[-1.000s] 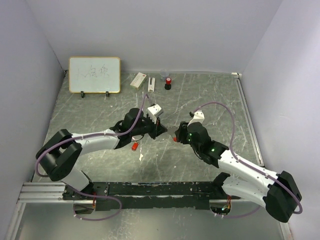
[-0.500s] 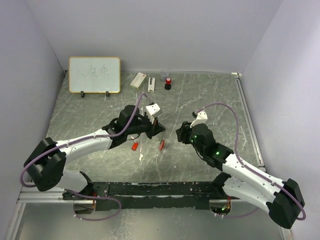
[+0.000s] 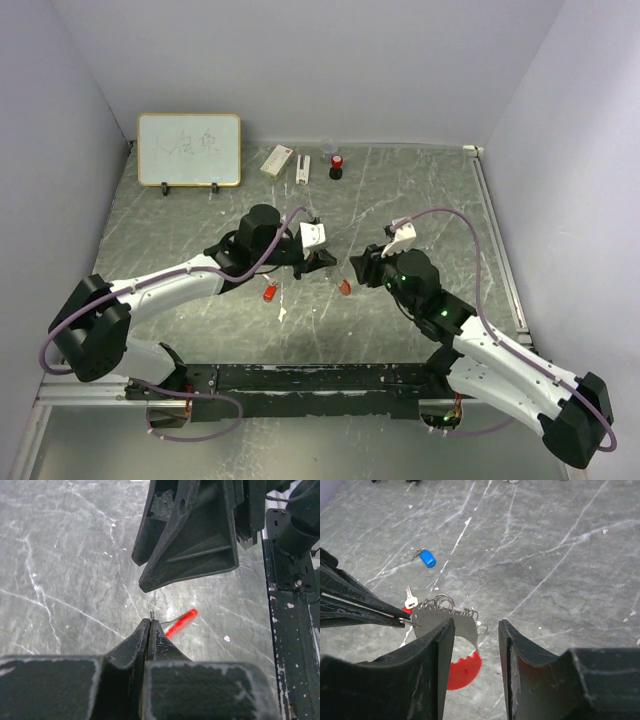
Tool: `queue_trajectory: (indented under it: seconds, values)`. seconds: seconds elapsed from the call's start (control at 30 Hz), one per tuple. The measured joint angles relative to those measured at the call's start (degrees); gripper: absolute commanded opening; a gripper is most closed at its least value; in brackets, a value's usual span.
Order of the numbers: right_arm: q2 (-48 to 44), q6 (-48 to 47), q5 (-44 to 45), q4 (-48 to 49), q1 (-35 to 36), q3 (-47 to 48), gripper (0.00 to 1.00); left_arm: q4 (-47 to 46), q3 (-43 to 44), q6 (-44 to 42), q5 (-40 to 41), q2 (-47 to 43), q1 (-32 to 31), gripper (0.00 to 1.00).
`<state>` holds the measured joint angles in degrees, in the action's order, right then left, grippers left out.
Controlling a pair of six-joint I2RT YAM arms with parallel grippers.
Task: Put the keys on the keyring
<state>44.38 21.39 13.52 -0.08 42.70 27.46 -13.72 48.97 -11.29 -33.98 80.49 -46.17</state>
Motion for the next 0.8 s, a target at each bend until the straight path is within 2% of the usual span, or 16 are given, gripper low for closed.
queue_trajectory:
  seconds: [0.17, 0.37, 0.8]
  values:
    - [-2.75, -1.97, -0.55, 0.24, 0.0, -0.92, 0.41, 0.52, 0.48, -6.99, -4.81, 0.15, 0.87, 0.07]
    - [-4.48, -3.02, -0.68, 0.04, 0.0, -1.79, 0.41, 0.57, 0.33, -12.52, -6.86, 0.11, 1.09, 0.07]
    - [-5.4, -3.76, -1.79, -0.24, 0.0, -1.88, 0.41, 2.69, 0.35, -16.9, -7.43, 0.09, 1.14, 0.07]
